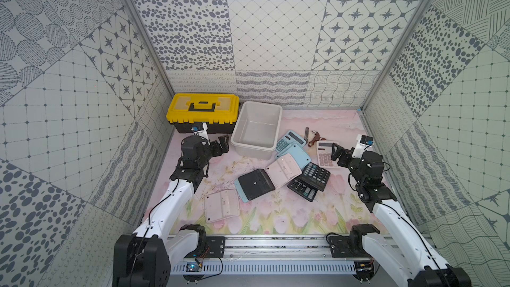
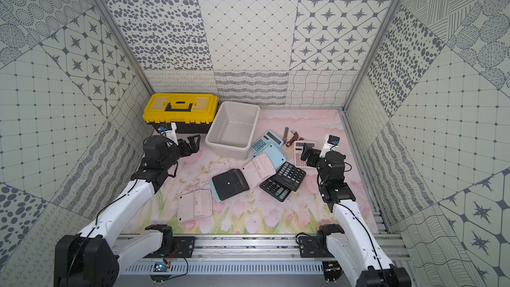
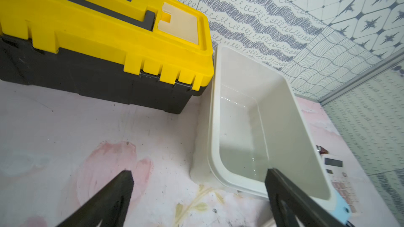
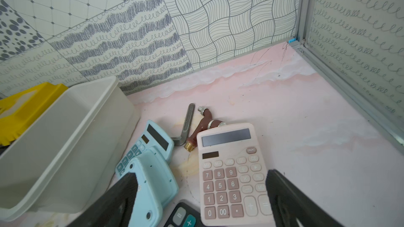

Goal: Put the calculator in the storage box
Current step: Pick up the calculator at the center of the board.

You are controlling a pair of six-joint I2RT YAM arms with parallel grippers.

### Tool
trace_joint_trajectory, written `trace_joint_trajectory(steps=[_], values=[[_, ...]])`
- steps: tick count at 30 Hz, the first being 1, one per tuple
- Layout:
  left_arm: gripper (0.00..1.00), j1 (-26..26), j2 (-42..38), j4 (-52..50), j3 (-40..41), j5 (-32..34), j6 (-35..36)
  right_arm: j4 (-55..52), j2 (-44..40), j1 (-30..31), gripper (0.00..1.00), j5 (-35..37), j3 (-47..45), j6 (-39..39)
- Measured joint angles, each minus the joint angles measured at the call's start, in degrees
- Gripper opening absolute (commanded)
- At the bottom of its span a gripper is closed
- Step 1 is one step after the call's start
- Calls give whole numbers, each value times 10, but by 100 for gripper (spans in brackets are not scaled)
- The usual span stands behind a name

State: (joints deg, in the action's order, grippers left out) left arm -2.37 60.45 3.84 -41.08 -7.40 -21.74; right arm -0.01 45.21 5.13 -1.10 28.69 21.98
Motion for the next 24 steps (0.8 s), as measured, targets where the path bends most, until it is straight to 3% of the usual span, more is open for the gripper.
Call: trace_joint_trajectory(steps=[7, 13, 17, 24], values=[[100, 5, -110, -106, 49, -45, -136, -120, -48, -40, 97, -122, 11, 115], [100, 0, -108, -139, 90, -108, -255, -159, -31, -63, 97, -236, 11, 172], [100, -50, -99, -162, 73, -131, -302, -173, 12, -64, 96, -296, 9, 193], [100, -189, -59, -186, 42, -145, -377, -202, 53, -64, 96, -343, 0, 196]])
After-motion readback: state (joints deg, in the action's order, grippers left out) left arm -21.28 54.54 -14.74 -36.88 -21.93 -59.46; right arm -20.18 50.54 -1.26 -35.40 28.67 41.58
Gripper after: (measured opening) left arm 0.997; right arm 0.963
